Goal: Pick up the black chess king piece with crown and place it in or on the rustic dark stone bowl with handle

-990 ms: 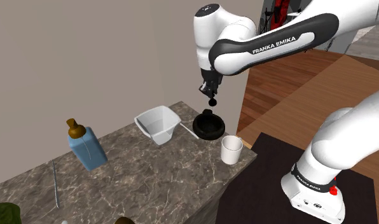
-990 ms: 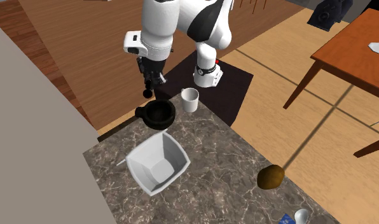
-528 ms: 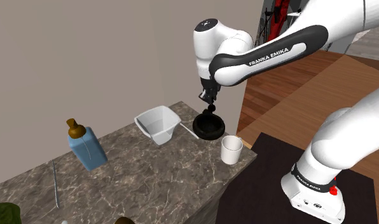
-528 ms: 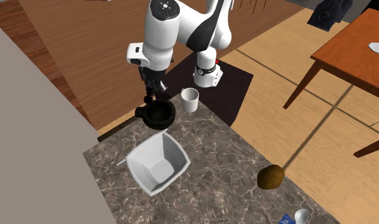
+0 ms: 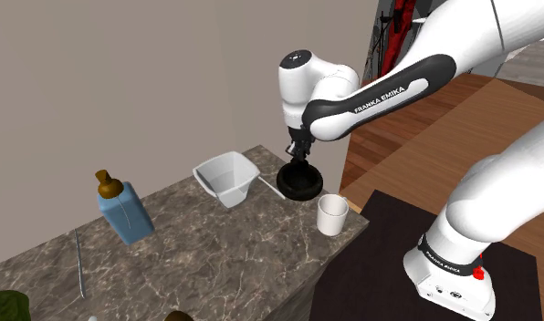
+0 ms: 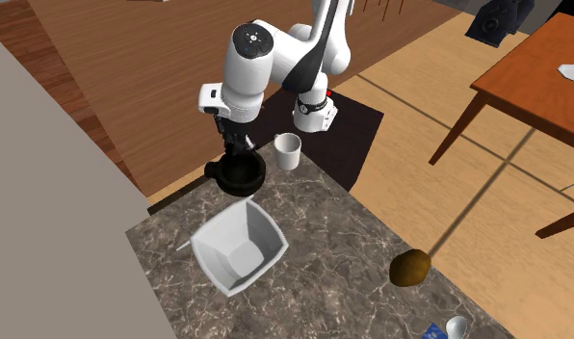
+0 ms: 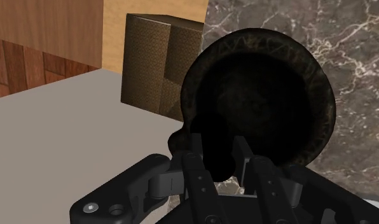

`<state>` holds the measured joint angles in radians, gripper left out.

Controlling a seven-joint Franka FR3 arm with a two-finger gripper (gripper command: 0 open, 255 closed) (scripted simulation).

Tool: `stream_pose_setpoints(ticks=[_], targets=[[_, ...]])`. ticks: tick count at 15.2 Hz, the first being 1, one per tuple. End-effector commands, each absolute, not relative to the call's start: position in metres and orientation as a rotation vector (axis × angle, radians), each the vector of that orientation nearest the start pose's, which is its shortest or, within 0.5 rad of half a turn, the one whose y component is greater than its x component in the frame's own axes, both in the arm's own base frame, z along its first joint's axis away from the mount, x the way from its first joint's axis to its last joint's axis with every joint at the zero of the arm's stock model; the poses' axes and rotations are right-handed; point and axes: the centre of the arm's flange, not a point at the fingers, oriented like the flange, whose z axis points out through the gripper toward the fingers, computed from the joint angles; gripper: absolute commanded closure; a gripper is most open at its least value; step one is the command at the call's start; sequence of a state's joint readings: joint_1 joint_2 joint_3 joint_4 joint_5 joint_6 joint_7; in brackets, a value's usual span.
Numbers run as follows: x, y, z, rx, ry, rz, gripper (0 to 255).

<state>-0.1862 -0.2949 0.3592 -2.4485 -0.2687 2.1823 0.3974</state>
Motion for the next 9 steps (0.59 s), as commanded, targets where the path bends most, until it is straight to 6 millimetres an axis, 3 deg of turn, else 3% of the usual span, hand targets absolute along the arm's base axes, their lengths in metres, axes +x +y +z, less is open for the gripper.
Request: stream_pose_setpoints(ticks=[1,7,8,9], targets=[[0.4406,0.0688,0.4010,-3.444,0.144,-0.160,255],[0.4406,0.0688,0.4010,-3.444,0.144,-0.160,255],[0.4406,0.0688,0.4009,-3.444,0.144,-0.160,0],[0.4406,0.0688,0.4009,-3.444,0.144,-0.160,0]])
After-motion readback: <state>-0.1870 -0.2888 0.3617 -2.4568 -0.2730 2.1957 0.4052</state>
